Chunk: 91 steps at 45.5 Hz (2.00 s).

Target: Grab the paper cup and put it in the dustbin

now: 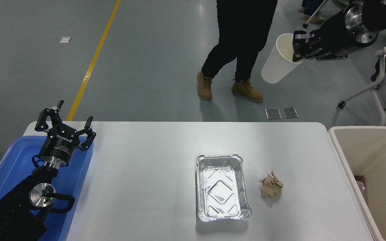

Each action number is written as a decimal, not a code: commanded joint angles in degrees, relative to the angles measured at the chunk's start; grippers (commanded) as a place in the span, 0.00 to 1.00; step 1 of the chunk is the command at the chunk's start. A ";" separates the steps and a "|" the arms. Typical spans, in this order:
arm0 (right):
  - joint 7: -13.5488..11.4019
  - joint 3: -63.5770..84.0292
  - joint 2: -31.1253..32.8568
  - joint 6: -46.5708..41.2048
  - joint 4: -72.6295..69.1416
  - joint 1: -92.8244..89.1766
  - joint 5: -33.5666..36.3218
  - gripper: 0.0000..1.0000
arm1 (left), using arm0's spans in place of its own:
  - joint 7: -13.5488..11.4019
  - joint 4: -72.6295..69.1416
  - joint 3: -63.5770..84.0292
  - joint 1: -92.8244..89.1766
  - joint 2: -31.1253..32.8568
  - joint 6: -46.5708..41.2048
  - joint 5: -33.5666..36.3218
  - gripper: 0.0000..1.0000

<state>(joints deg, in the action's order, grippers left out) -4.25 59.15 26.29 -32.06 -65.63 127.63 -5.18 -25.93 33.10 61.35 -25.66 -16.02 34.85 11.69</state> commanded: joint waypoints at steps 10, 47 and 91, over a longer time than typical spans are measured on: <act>-0.14 -0.61 2.80 -0.19 25.35 -16.34 0.97 0.00 | 0.00 0.03 0.00 0.00 0.02 0.04 0.00 0.98; -5.41 -31.02 3.41 18.70 70.81 -76.90 0.88 0.00 | -0.09 0.03 0.00 0.00 0.02 0.04 0.09 0.98; -5.59 -40.70 -7.40 29.78 69.94 -95.46 6.85 0.00 | -0.09 0.03 0.00 0.00 0.02 0.04 0.09 0.98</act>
<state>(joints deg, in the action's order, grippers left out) -9.87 18.75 20.16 -2.82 4.45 33.37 1.36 -26.01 33.13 61.35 -25.66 -16.00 34.89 11.70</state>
